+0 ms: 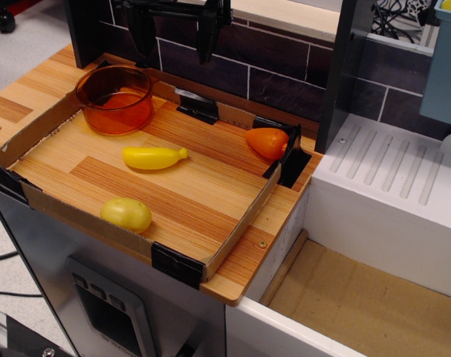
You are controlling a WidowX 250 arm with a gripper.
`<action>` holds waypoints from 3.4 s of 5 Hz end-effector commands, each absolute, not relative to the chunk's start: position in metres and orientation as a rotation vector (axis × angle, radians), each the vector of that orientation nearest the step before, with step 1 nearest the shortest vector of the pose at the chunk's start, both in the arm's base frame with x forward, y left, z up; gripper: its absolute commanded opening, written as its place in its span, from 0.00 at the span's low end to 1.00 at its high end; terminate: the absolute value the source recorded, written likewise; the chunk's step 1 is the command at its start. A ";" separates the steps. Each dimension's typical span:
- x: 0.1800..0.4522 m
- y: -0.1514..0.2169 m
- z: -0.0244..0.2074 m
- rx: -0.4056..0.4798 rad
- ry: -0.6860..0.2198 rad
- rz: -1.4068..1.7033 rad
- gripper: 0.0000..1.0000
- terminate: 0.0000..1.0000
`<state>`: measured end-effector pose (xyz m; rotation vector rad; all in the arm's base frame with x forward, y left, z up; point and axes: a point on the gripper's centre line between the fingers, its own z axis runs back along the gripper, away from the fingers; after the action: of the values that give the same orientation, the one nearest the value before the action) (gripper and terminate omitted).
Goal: Put potato in pot
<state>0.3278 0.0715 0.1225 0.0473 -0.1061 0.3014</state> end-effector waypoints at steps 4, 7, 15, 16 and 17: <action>0.329 0.059 0.116 0.055 -0.168 -0.446 1.00 0.00; 0.290 0.070 0.100 -0.142 -0.161 -1.178 1.00 0.00; 0.238 0.081 0.022 -0.010 0.018 -1.546 1.00 0.00; 0.239 0.081 0.015 0.006 0.032 -1.548 1.00 0.00; 0.240 0.078 0.013 0.006 0.026 -1.538 0.00 0.00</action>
<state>0.2317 0.0680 0.0055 -0.0199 0.0359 -1.5313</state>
